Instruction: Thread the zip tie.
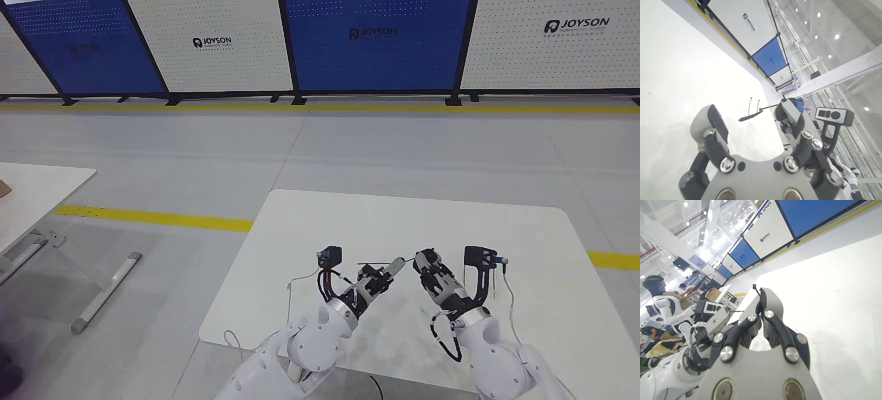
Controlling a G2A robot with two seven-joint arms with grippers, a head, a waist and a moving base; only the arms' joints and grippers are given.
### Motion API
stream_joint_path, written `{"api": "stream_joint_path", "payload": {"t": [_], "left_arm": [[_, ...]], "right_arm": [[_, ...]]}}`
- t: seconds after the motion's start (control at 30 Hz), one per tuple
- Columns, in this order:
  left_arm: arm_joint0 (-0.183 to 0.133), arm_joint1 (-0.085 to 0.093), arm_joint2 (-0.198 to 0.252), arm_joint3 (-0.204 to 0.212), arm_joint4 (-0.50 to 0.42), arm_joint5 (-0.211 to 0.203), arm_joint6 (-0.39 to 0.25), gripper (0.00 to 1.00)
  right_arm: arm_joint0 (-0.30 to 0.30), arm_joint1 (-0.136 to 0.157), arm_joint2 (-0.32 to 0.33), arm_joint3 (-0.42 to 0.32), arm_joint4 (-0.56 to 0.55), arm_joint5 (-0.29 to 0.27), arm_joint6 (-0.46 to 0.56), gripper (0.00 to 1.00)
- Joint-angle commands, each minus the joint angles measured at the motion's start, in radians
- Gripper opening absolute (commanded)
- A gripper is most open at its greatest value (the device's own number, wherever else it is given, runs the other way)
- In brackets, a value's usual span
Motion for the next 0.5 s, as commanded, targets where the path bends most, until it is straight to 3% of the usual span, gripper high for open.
{"api": "stream_joint_path", "payload": {"t": [0.0, 0.13, 0.2, 0.47], "left_arm": [[-0.001, -0.001, -0.002, 0.002, -0.003, -0.002, 0.000, 0.35], [-0.003, -0.002, -0.004, 0.010, -0.001, 0.000, -0.006, 0.16], [-0.006, -0.003, -0.002, 0.014, 0.002, 0.004, -0.014, 0.02], [-0.013, -0.006, -0.005, 0.022, 0.002, 0.002, -0.019, 0.00]], "right_arm": [[-0.002, -0.001, 0.000, -0.001, -0.001, -0.001, -0.002, 0.00], [-0.005, -0.002, 0.002, -0.002, -0.001, -0.003, -0.006, 0.00], [-0.006, -0.003, 0.003, -0.001, 0.004, -0.004, -0.008, 0.00], [-0.004, -0.007, 0.004, 0.000, 0.009, -0.002, -0.013, 0.00]]}}
